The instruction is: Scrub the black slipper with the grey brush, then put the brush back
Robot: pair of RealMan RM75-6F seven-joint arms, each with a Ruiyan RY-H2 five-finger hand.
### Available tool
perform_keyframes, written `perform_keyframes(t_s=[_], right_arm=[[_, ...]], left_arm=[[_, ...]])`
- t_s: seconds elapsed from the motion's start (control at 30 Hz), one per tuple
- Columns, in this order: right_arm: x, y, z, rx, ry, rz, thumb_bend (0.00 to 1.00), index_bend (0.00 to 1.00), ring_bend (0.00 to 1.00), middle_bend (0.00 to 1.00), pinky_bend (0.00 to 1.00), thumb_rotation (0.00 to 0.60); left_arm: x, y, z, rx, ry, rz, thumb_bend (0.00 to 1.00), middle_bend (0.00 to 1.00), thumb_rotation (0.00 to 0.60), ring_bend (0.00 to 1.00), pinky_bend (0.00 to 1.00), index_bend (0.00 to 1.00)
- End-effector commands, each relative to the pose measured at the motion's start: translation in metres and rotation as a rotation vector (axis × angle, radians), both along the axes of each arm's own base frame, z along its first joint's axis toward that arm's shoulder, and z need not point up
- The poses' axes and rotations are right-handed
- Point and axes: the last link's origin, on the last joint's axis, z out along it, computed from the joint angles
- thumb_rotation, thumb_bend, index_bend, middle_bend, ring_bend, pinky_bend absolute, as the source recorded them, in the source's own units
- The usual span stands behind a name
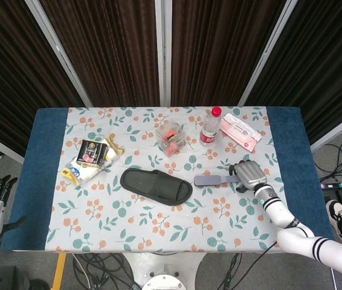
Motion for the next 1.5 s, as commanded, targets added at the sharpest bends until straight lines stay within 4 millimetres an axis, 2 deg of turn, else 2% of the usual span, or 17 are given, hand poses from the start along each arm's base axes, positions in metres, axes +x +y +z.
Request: perform_keyframes(t_s=[0.03, 0.3, 0.53, 0.73, 1.03, 1.27, 1.5], right_arm=[[0.001, -0.002, 0.000, -0.001, -0.013, -0.007, 0.09, 0.45, 0.34, 0.44, 0.39, 0.600], [0.000, -0.006, -0.002, 0.020, -0.017, -0.035, 0.09, 0.45, 0.39, 0.47, 0.46, 0.600], [0.004, -0.006, -0.008, 0.050, -0.042, -0.048, 0.09, 0.46, 0.43, 0.47, 0.55, 0.600], [0.004, -0.003, -0.012, 0.089, -0.062, -0.077, 0.09, 0.48, 0.50, 0.50, 0.63, 0.600], [0.009, -0.003, -0.013, 0.116, -0.143, -0.138, 0.11, 0.51, 0.56, 0.55, 0.70, 0.600], [0.013, -0.004, -0.013, 0.124, -0.180, -0.157, 0.13, 0.60, 0.70, 0.65, 0.84, 0.600], [0.018, -0.009, -0.016, 0.114, -0.173, -0.137, 0.16, 0.81, 0.81, 0.77, 0.95, 0.600]], left_arm=[[0.000, 0.000, 0.000, 0.001, -0.002, 0.004, 0.16, 0.18, 0.600, 0.12, 0.16, 0.16], [-0.001, 0.001, -0.001, -0.003, -0.004, 0.011, 0.16, 0.18, 0.600, 0.12, 0.16, 0.16], [-0.005, 0.000, -0.002, -0.002, -0.008, 0.026, 0.16, 0.18, 0.600, 0.12, 0.16, 0.16], [-0.007, -0.002, -0.002, 0.002, -0.012, 0.031, 0.16, 0.18, 0.600, 0.12, 0.16, 0.16], [-0.011, -0.006, -0.002, 0.006, -0.018, 0.039, 0.16, 0.18, 0.600, 0.12, 0.16, 0.16], [-0.013, -0.008, -0.003, 0.009, -0.018, 0.038, 0.16, 0.18, 0.600, 0.12, 0.16, 0.16], [-0.013, -0.008, -0.002, 0.017, -0.020, 0.039, 0.15, 0.18, 0.600, 0.12, 0.16, 0.16]])
